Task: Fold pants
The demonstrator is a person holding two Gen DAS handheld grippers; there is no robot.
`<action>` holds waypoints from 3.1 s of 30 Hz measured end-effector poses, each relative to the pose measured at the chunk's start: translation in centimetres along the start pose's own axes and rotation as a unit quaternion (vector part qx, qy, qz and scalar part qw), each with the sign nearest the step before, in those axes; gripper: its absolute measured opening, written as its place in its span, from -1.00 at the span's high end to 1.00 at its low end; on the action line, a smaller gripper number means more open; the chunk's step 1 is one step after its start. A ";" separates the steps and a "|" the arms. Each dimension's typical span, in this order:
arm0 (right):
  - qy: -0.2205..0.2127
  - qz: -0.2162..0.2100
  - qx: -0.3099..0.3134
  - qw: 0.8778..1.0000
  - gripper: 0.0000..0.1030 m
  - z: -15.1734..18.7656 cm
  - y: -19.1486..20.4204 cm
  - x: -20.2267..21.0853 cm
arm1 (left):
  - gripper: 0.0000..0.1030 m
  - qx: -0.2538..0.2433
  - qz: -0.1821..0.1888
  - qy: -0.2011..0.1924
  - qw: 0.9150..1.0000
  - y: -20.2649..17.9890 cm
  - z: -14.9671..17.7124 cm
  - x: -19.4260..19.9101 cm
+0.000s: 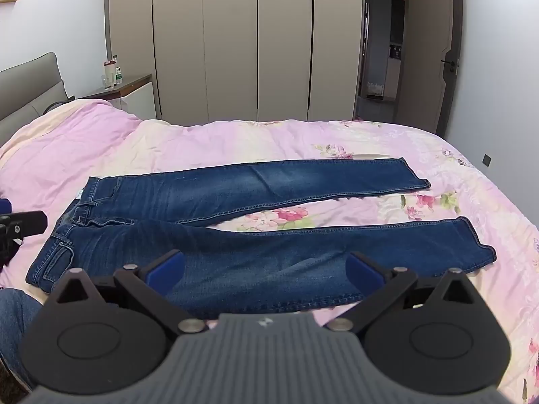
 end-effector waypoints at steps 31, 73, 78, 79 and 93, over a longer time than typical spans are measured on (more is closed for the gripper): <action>-0.001 -0.003 0.001 1.000 -0.90 0.1 0.2 0.4 | -0.73 0.001 -0.001 0.008 1.000 0.3 0.2 -0.3; -0.001 -0.005 0.002 1.000 -0.90 0.3 0.1 0.4 | -0.73 0.001 0.001 0.011 1.000 0.3 0.6 -0.6; 0.002 -0.004 -0.001 1.000 -0.90 0.2 0.0 0.5 | -0.73 0.000 0.002 0.013 1.000 0.3 0.7 -0.6; 0.002 -0.003 -0.002 1.000 -0.90 0.2 0.0 0.5 | -0.73 -0.001 0.002 0.013 1.000 0.3 0.7 -0.5; 0.019 -0.001 -0.014 1.000 -0.90 0.5 -0.8 -0.6 | -0.73 -0.016 0.004 0.034 0.999 -0.1 0.8 -1.2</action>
Point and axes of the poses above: each gripper's, at about its wrist camera, not at the fingertips, and x roughly against the way its jaws point, y to its left, z to its underside, the point moved 10 cm from there along -x, roughly the way its jaws point, and after that the axes turned 10 degrees about y, right-handed, at the moved point
